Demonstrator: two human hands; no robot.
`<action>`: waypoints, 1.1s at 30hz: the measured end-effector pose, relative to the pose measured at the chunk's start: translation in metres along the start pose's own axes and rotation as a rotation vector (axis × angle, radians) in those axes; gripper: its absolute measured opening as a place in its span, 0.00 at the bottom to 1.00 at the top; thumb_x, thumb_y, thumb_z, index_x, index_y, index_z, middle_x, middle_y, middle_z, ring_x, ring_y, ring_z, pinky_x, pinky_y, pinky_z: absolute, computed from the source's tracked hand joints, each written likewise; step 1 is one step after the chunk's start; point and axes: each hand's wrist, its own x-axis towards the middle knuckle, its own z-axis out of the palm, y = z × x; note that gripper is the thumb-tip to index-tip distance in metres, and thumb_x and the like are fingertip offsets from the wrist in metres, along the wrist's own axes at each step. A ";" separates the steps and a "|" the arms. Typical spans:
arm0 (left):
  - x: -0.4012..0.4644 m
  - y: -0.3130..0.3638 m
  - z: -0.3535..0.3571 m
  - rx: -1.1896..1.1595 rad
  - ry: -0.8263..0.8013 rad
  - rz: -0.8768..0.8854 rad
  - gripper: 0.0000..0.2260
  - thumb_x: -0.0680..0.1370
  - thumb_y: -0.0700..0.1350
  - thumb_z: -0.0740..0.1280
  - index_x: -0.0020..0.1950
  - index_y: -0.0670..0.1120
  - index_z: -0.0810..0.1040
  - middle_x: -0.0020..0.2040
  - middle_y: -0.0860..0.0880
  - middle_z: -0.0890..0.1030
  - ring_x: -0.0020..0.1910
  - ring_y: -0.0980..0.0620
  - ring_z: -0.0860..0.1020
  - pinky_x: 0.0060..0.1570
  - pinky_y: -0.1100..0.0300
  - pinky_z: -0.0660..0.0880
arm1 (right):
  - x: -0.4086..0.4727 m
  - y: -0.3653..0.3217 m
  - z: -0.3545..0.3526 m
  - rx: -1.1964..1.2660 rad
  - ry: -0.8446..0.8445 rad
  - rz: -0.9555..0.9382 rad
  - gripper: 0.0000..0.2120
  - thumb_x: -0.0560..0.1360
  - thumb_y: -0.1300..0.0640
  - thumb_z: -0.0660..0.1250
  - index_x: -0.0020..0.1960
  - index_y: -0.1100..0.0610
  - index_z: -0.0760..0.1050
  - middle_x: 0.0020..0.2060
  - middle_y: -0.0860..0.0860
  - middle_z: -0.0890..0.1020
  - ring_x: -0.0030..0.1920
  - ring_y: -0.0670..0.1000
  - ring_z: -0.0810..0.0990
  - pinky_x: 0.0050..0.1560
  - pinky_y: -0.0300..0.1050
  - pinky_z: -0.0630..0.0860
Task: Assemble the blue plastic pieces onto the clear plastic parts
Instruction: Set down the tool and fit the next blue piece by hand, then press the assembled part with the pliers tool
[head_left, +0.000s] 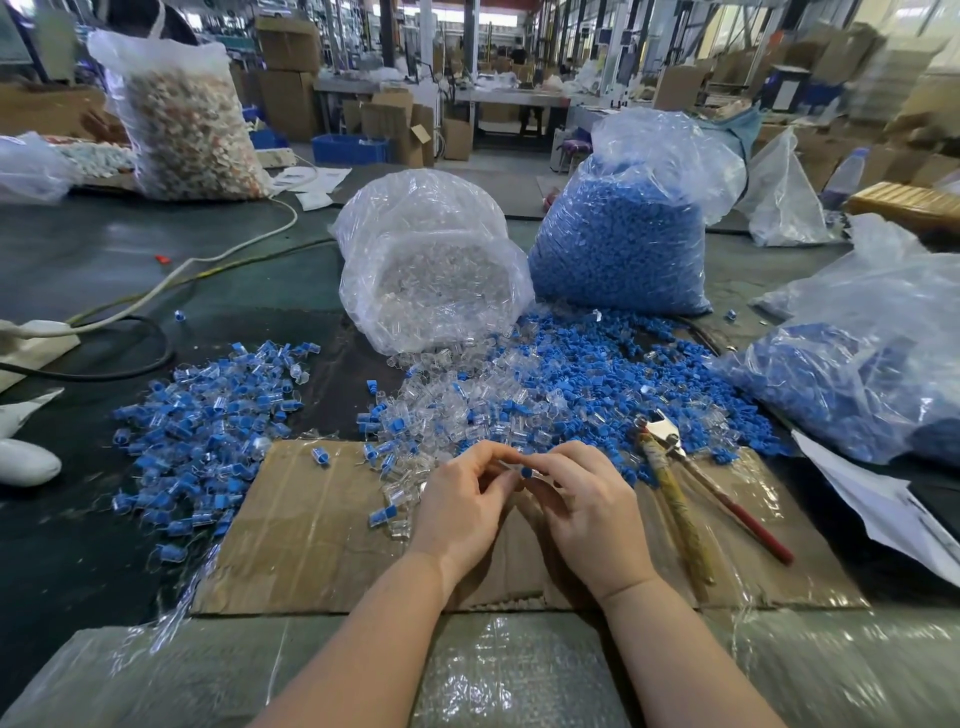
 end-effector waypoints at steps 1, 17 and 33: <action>0.000 0.000 0.000 0.003 0.003 0.001 0.07 0.77 0.42 0.66 0.48 0.55 0.78 0.41 0.57 0.82 0.41 0.64 0.79 0.44 0.71 0.75 | 0.000 -0.001 0.000 0.002 -0.003 0.000 0.10 0.70 0.52 0.70 0.47 0.56 0.82 0.40 0.50 0.79 0.41 0.51 0.78 0.39 0.44 0.76; 0.002 0.005 0.002 0.000 0.042 -0.058 0.09 0.76 0.41 0.67 0.41 0.56 0.75 0.38 0.55 0.79 0.36 0.63 0.76 0.37 0.74 0.71 | 0.002 0.012 -0.036 -0.610 -0.184 0.677 0.27 0.77 0.42 0.57 0.70 0.56 0.63 0.65 0.57 0.71 0.64 0.57 0.69 0.64 0.56 0.63; 0.015 0.020 -0.005 -0.327 0.112 -0.258 0.04 0.77 0.36 0.65 0.46 0.44 0.76 0.39 0.44 0.81 0.27 0.60 0.76 0.28 0.67 0.73 | 0.014 0.001 -0.070 -0.429 -0.406 0.610 0.14 0.78 0.43 0.55 0.53 0.53 0.68 0.50 0.52 0.74 0.52 0.52 0.72 0.51 0.44 0.71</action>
